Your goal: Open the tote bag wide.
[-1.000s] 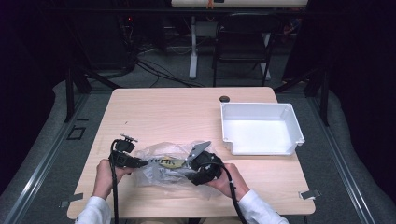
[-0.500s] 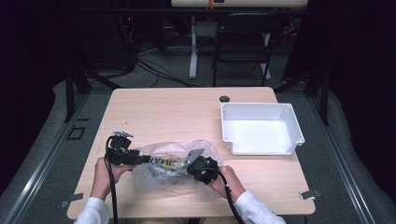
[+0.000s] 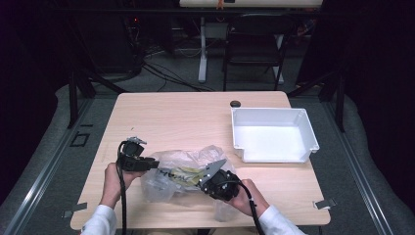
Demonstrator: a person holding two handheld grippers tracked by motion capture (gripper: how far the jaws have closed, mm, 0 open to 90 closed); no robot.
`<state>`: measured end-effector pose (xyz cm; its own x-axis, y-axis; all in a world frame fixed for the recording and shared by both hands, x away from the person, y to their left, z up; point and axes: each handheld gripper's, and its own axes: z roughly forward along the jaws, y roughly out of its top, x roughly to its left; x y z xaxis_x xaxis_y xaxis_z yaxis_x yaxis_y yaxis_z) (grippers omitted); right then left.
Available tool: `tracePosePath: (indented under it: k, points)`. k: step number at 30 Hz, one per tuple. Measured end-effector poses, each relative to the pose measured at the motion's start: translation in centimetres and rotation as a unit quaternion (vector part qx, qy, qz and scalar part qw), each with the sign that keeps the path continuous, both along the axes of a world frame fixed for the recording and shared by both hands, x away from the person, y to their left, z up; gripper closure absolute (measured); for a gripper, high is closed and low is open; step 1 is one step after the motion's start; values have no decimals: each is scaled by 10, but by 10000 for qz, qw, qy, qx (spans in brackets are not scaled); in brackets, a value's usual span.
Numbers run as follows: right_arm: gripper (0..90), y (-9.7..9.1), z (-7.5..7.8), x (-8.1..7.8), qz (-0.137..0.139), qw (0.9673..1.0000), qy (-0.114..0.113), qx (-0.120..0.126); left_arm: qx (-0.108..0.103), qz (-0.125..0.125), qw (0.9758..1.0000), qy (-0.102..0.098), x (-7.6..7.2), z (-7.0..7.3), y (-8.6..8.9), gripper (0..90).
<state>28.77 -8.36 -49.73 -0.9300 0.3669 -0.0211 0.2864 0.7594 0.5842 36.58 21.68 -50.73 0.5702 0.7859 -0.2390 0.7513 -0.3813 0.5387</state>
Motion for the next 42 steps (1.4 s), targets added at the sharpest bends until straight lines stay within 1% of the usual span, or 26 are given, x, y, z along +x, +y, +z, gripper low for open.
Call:
tracePosePath:
  k: [4,7,9,12,13,14,15,16,18,19,20,22,25,26,28,30,31,32,33,34,35,36,37,38,39,42]
  points:
    - [900,-8,-8,-6,84,9997,173,-145,112,96,9999,-60,1,-1,-2,821]
    - [900,-14,-15,-8,138,9993,305,-178,204,317,9991,-213,1,1,-1,848]
    - [900,-18,-18,-9,185,9985,397,-331,242,497,9980,-314,2,0,2,855]
    - [900,-23,-23,-8,100,9978,497,-428,316,577,9973,-321,4,-2,4,856]
    - [900,-25,-24,-6,96,9976,506,-454,428,644,9966,-294,8,-7,6,855]
    - [900,-25,-24,-6,96,9976,506,-454,428,644,9966,-294,8,-7,6,855]
    - [900,-26,-26,-4,28,9974,553,-460,570,686,9957,-250,11,-13,5,856]
    - [900,-26,-26,-4,28,9974,553,-460,570,686,9957,-250,11,-13,5,856]
    - [900,-25,-29,-2,-24,9970,582,-514,768,680,9946,-171,15,-19,4,856]
    - [900,-25,-32,1,-60,9960,591,-668,858,675,9939,-133,17,-23,3,856]
    - [900,-24,-34,2,-75,9952,627,-748,1098,631,9919,-35,21,-30,2,856]
    - [900,-23,-37,4,-113,9941,684,-839,1128,630,9916,53,23,-36,0,846]
    - [900,-22,-37,5,-107,9931,749,-895,1205,587,9910,76,24,-36,-1,787]
    - [891,-22,-36,5,-121,9937,770,-802,1120,566,9920,154,24,-33,0,745]
    - [763,-25,-28,6,-70,9954,806,-511,922,609,9936,245,22,-26,4,604]
    - [696,-28,-15,6,-82,9967,793,-114,741,670,9948,171,17,-15,7,482]
    - [696,-28,-15,6,-82,9967,793,-114,741,670,9948,171,17,-15,7,444]
    - [667,-30,-8,7,-86,9968,789,45,673,650,9955,140,13,-8,10,444]
    - [651,-32,1,7,-75,9973,709,161,617,664,9958,108,10,-4,11,408]
    - [612,-34,11,8,-172,9976,558,378,573,671,9961,74,7,0,13,338]
    - [604,-35,16,9,-247,9970,485,557,534,681,9962,44,3,5,14,311]
    - [599,-37,21,11,-306,9969,375,627,416,670,9969,-28,-2,14,17,289]
    - [592,-38,24,14,-350,9965,322,683,416,670,9969,-28,-2,14,17,276]
    - [585,-40,27,17,-384,9960,342,726,299,678,9972,-85,-7,22,19,266]
    - [577,-41,29,19,-452,9956,280,765,286,670,9973,-113,-9,26,20,253]
    - [530,-42,29,29,-793,9947,106,646,273,627,9975,-199,-17,37,20,234]
